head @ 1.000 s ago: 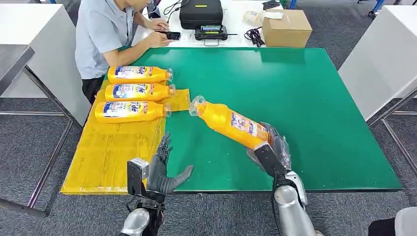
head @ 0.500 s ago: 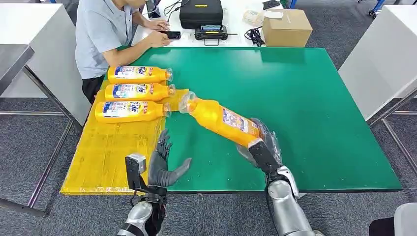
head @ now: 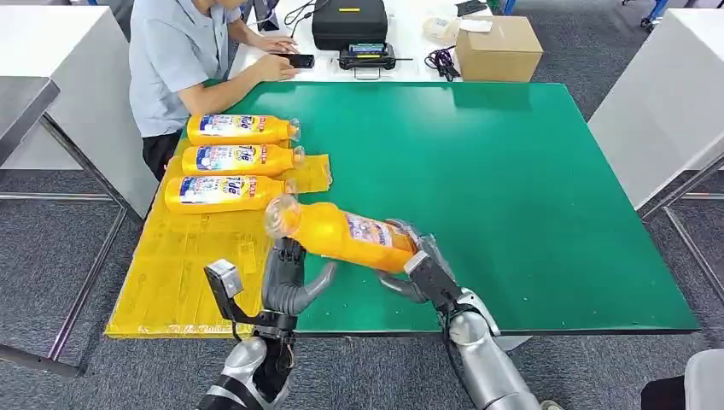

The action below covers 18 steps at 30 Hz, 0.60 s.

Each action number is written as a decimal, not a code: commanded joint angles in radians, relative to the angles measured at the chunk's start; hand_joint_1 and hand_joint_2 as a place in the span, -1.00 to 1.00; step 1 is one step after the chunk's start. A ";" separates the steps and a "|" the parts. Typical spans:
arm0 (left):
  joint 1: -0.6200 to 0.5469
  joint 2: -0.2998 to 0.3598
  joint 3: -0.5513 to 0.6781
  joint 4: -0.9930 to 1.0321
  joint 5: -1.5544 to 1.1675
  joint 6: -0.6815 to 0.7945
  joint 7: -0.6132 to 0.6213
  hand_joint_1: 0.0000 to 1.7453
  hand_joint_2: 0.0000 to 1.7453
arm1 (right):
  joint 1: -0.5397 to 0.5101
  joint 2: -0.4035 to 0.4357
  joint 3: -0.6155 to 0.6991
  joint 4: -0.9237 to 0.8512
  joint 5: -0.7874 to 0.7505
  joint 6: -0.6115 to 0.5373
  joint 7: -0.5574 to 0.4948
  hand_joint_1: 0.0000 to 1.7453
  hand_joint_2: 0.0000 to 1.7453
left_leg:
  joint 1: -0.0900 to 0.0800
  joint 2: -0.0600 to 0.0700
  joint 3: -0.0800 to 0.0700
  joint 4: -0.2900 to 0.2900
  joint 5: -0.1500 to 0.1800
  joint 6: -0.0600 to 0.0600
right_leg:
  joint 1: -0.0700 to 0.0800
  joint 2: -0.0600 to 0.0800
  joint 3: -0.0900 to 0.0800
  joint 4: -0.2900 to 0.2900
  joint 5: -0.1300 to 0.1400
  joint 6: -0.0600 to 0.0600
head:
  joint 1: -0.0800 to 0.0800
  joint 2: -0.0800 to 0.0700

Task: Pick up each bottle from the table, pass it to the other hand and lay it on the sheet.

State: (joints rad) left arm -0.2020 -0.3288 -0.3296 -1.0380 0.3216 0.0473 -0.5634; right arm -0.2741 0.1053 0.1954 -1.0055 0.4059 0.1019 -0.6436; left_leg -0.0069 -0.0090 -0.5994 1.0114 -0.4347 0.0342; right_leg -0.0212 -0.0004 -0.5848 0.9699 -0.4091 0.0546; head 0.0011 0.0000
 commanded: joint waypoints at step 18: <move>-0.067 0.042 -0.130 0.010 -0.048 -0.006 -0.035 -1.00 1.00 | -0.080 -0.023 0.141 0.129 -0.004 0.028 0.002 0.94 1.00 | 0.002 0.002 0.003 0.001 -0.001 -0.002 | 0.002 0.001 0.003 0.000 -0.001 -0.003 | 0.000 0.000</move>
State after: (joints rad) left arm -0.2170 -0.3208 -0.4231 -1.0620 0.2987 0.0027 -0.5974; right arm -0.3002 0.0957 0.2811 -0.9411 0.4009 0.1213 -0.6527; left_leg -0.0069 -0.0092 -0.5993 1.0114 -0.4347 0.0342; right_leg -0.0211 -0.0005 -0.5847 0.9700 -0.4090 0.0546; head 0.0011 0.0000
